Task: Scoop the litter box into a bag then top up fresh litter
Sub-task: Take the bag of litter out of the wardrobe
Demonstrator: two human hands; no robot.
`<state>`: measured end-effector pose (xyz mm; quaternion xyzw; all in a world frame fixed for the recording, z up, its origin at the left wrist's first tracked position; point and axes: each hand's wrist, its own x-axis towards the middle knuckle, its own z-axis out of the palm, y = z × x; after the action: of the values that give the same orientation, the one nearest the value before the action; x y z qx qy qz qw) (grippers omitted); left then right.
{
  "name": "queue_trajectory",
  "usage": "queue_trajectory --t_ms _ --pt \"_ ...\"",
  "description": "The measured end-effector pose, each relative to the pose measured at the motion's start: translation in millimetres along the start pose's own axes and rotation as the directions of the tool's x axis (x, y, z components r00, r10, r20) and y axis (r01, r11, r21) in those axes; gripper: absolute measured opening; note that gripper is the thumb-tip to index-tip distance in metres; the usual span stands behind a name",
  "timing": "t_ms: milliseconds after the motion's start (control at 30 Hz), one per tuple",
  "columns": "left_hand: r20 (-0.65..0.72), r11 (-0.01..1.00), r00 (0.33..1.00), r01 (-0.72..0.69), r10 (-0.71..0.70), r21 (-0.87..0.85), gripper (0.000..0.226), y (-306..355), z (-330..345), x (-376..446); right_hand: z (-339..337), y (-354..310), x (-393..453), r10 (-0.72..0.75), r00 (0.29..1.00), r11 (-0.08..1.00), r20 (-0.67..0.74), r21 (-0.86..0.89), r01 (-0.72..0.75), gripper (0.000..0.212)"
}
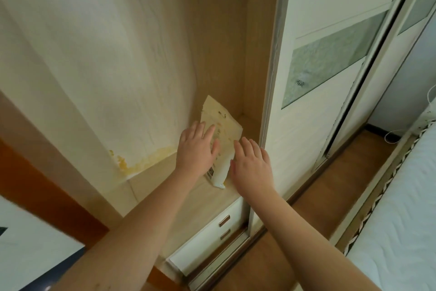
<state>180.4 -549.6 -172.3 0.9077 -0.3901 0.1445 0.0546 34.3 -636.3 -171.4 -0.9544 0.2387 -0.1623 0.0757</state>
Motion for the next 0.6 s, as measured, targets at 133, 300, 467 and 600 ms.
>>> queue_trajectory --t_ms 133,300,467,600 --pt "0.009 0.995 0.997 0.080 -0.080 -0.054 0.053 6.1 36.3 44.3 19.1 5.4 41.4 0.017 1.000 0.999 -0.007 0.045 -0.016 0.052" --pt "0.108 0.987 0.983 0.153 -0.148 -0.043 0.057 2.7 76.5 99.5 51.1 9.4 82.7 0.032 0.996 0.993 0.087 0.114 -0.041 0.058" --pt "0.232 0.999 0.972 0.013 -0.024 0.050 0.063 -12.9 103.5 151.4 72.6 19.6 112.1 0.058 0.993 0.993 0.105 0.096 -0.068 0.065" --pt "0.309 0.984 0.951 -0.062 0.008 0.166 0.070 -34.1 116.0 192.7 91.0 26.8 138.6 0.063 0.982 0.996 0.177 0.057 -0.074 0.067"
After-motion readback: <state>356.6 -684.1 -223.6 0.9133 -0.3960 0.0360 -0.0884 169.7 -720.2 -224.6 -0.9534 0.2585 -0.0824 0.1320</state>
